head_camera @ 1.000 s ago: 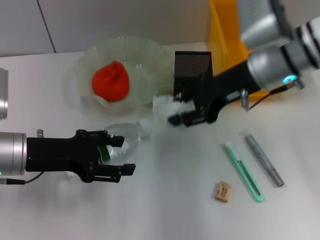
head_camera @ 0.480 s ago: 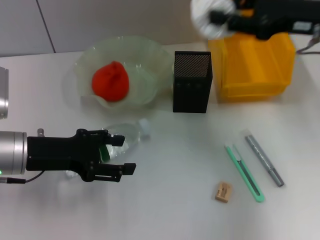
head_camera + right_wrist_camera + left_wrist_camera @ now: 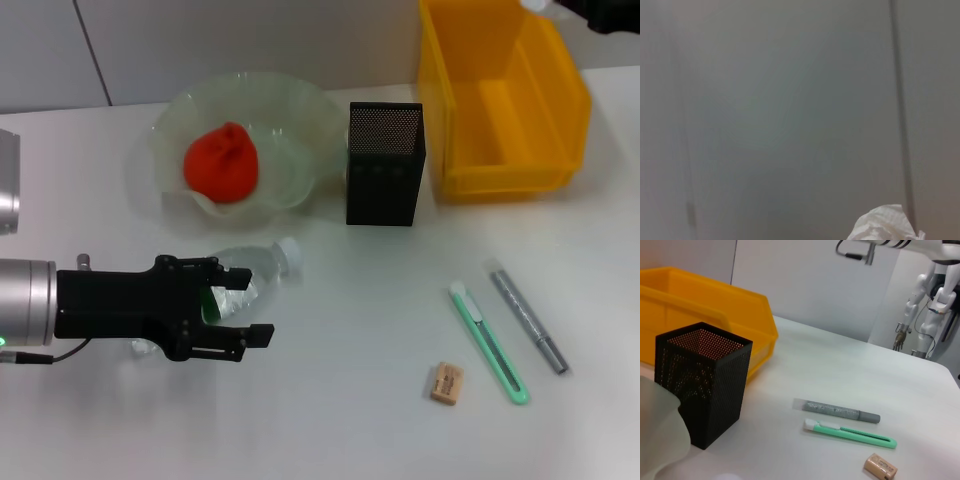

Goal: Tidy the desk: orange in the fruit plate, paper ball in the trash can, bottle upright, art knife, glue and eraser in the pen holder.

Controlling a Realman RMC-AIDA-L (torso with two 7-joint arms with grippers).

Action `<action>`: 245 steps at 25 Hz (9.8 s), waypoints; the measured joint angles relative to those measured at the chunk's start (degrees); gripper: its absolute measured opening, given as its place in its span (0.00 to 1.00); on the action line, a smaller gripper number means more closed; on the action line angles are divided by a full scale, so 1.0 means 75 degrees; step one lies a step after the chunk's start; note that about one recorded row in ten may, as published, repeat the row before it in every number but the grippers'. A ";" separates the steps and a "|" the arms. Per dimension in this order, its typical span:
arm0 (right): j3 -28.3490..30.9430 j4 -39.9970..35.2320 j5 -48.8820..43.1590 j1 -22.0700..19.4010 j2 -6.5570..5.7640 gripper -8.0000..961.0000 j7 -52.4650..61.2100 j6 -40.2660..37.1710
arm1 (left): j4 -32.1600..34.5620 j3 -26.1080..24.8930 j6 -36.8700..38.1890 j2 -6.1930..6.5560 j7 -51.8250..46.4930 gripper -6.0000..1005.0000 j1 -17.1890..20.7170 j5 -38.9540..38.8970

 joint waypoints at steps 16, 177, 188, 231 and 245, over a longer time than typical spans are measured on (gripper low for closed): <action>-0.0997 0.1222 -0.0190 0.0391 -0.0262 0.41 0.0078 0.2071 | 0.0000 -0.0001 0.0000 -0.0011 -0.0018 0.81 -0.0005 0.0000; -0.1071 -0.0972 -0.4345 -0.0262 -0.0005 0.75 0.0340 -0.4085 | 0.2015 0.4196 -0.3591 -0.0749 -0.6708 0.77 -0.2371 0.5379; -0.1057 -0.0956 -0.4342 -0.0262 -0.0003 0.75 0.0344 -0.4073 | 0.1993 0.4465 -0.3801 -0.0749 -0.6767 0.65 -0.2372 0.5427; -0.0954 -0.0737 -0.4225 -0.0251 -0.0142 0.74 0.0380 -0.4072 | 0.2629 0.1844 -0.1618 -0.0673 -0.5716 0.45 -0.2382 0.4573; -0.0877 -0.0538 -0.4157 -0.0178 -0.0233 0.74 0.0384 -0.4073 | 0.2685 0.0151 -0.0606 -0.0645 -0.5011 0.44 -0.2344 0.4145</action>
